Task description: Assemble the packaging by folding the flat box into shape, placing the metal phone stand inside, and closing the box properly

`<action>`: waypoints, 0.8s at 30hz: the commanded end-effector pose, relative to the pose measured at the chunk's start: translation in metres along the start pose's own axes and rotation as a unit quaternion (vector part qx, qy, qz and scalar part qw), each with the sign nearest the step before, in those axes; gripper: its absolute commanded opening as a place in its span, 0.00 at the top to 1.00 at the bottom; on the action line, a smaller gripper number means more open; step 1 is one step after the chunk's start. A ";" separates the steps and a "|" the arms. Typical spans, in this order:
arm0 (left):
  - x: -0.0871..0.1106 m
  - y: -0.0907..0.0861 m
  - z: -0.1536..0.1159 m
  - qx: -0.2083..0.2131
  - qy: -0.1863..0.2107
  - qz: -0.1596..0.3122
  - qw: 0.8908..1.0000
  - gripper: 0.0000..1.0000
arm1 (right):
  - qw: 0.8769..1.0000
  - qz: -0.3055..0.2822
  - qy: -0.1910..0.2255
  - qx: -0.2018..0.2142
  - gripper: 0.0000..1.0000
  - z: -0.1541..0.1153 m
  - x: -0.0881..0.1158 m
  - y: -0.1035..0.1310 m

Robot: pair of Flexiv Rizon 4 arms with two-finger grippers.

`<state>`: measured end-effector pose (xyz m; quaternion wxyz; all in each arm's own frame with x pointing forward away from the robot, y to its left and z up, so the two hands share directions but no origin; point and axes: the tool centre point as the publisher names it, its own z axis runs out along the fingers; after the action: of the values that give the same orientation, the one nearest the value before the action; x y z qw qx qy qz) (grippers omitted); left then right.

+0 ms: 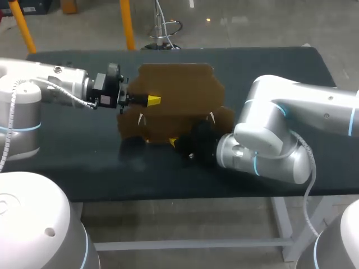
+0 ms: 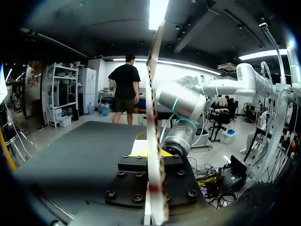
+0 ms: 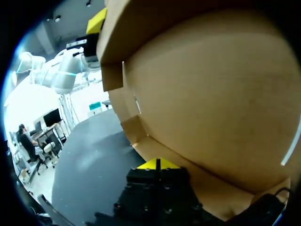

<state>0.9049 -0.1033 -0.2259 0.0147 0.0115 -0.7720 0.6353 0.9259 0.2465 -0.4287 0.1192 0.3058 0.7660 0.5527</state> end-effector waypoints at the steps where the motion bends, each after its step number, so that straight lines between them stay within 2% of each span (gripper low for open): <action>1: 0.000 0.003 0.001 0.002 0.000 -0.004 1.000 1.00 | 0.999 -0.001 -0.042 -0.004 1.00 0.005 0.002 -0.005; 24: -0.008 0.004 0.001 -0.001 -0.001 -0.044 0.999 1.00 | 0.999 -0.001 -0.042 -0.004 1.00 0.005 0.002 -0.005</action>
<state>0.9112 -0.1032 -0.2264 0.0393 0.0472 -0.7713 0.6336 0.9259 0.2465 -0.4287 0.1193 0.3058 0.7660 0.5527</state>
